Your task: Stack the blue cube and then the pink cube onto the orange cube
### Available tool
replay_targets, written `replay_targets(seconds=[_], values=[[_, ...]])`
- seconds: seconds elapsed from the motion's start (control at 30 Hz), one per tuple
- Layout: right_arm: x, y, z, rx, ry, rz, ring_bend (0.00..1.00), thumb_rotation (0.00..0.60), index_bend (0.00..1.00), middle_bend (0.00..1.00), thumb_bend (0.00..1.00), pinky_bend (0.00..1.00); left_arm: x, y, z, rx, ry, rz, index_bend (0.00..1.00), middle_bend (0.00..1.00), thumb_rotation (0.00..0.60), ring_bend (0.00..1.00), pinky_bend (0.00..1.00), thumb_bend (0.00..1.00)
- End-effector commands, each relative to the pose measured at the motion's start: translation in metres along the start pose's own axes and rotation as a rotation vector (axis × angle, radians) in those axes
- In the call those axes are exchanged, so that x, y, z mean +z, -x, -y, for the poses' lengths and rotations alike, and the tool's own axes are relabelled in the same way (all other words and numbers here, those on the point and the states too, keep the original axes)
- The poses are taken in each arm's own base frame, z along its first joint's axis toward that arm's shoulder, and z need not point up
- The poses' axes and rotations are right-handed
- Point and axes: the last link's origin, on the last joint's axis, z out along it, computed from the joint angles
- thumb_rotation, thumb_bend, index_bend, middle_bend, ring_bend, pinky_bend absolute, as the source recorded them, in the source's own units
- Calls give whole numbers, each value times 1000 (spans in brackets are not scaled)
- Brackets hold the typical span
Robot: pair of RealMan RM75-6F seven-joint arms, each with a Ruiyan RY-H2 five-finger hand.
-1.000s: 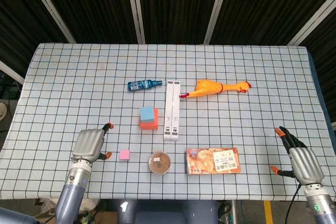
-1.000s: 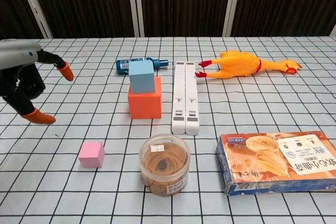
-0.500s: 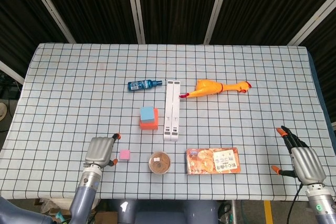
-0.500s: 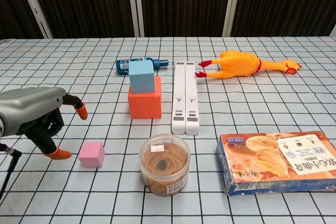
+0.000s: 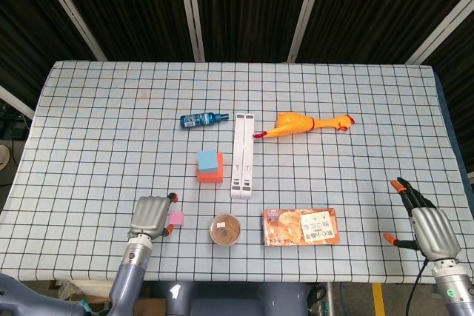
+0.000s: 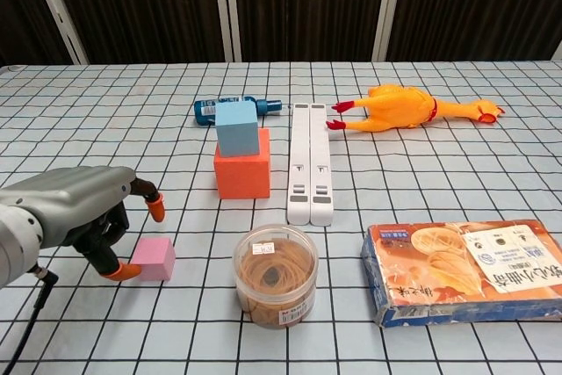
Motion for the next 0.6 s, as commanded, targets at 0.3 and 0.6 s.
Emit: replay_targets(seconds=[0.3,0.6], values=[[0,0,0,3,-3,4,163,600,88,58,55,289,0,3,-3,-1,0,-7,340,863,600,750,830,316],[0,0,-1,6,1,7,163,600,88,58,56,289,-2,8,-5,4,8,-4,345,864,600,752,833,316]])
